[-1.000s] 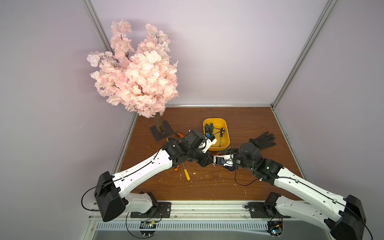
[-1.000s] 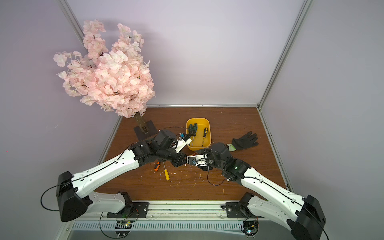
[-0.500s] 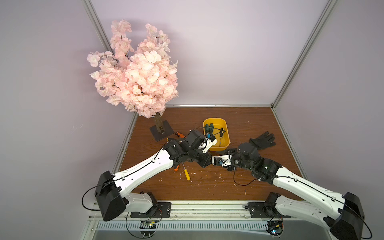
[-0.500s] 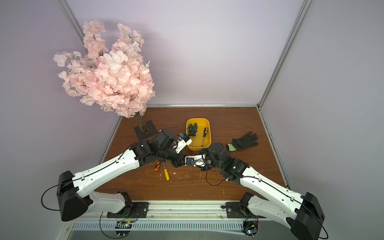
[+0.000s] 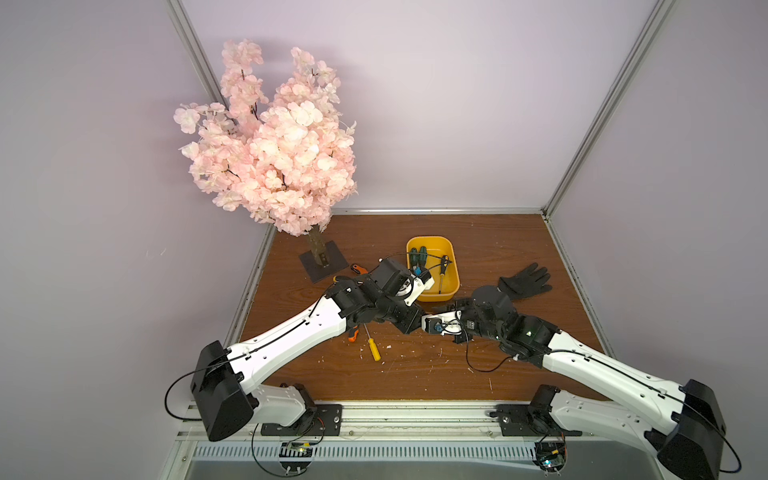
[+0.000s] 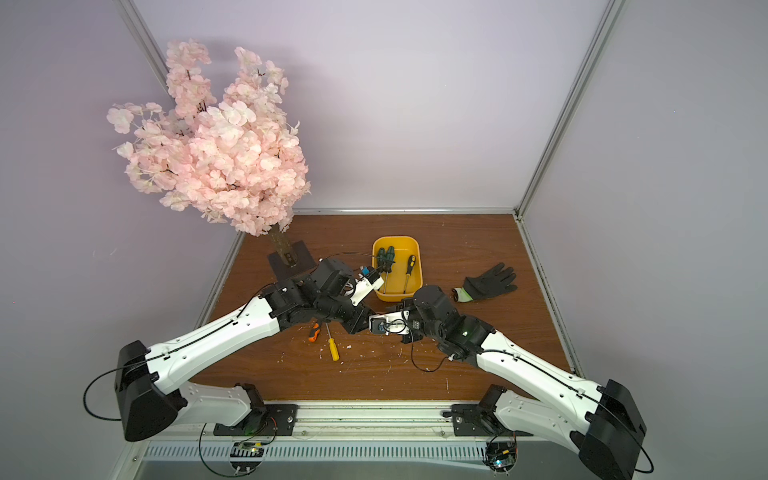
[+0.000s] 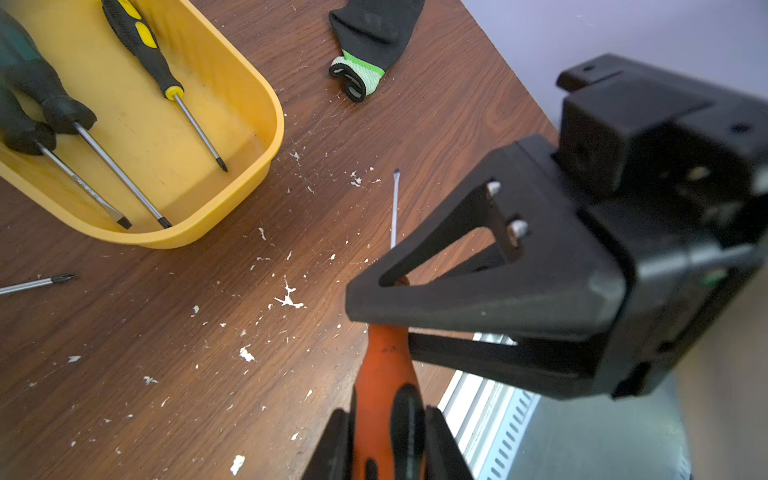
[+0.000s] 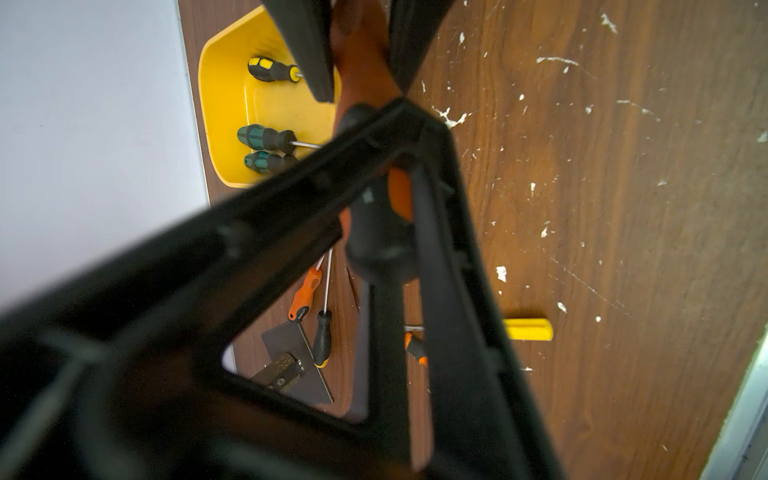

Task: Put the screwdriver on the desktop into the storage box
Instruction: Pick up the screwdriver from the center of the board.

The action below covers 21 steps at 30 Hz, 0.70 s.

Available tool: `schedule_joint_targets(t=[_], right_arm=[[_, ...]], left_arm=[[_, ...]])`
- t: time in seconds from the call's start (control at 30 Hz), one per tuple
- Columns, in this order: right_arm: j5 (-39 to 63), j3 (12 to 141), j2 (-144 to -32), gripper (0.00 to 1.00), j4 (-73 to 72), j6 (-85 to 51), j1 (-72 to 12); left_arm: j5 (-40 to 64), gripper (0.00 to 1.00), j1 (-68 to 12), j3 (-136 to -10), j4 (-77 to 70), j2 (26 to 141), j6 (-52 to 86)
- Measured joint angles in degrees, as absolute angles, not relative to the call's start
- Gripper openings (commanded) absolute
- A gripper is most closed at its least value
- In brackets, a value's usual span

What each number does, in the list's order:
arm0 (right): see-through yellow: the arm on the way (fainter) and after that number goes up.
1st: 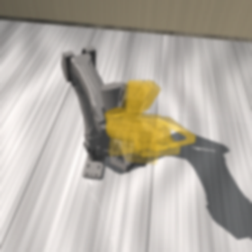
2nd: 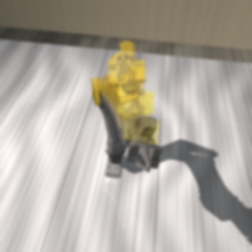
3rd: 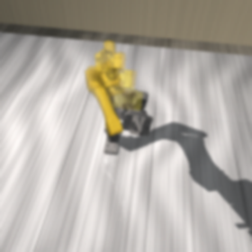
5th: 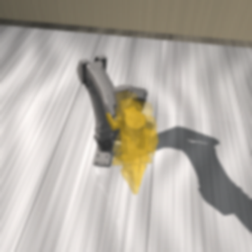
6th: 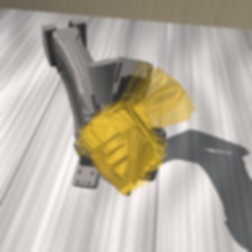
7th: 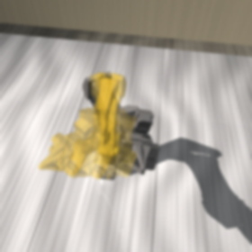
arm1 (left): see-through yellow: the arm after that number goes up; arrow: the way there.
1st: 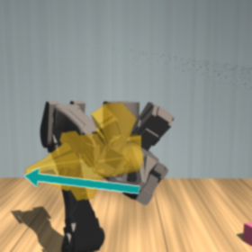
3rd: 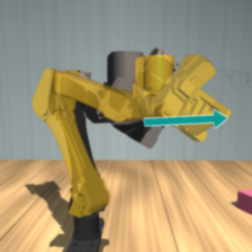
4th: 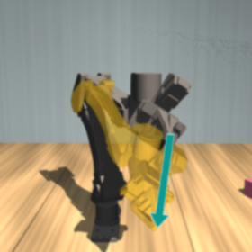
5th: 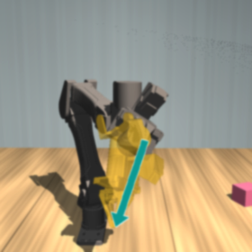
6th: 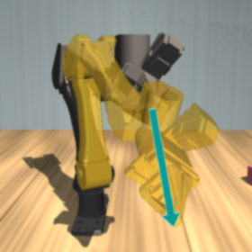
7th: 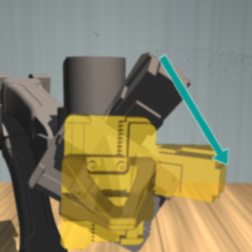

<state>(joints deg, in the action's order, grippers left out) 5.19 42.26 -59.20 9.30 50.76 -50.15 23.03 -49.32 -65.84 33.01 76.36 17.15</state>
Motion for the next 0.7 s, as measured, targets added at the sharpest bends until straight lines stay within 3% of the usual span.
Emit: schedule_joint_targets(t=[0.1, 0.23, 0.33, 0.53, 0.7], right_arm=[[5.0, 42.5, -59.5, 0.12, 9.5, 50.8, -50.2], [4.8, 42.6, -59.8, 0.07, 9.6, 50.2, -50.3], [4.4, 42.7, -60.0, 0.05, 9.7, 49.0, -50.4], [2.3, 43.5, -62.4, 0.05, 7.2, 42.8, -50.0], [1.2, 48.3, -69.3, 0.04, 6.5, 31.9, -47.7]], left_arm=[[22.8, 0.05, -49.3, -65.9, 33.1, 76.4, 17.1], [21.4, 0.51, -49.3, -65.9, 33.0, 76.3, 17.2], [18.1, 0.67, -48.8, -65.9, 33.1, 76.1, 17.7], [8.4, 0.78, -46.3, -65.7, 33.0, 71.3, 20.4], [-1.1, 0.78, -44.3, -62.6, 31.4, 62.0, 23.4]])
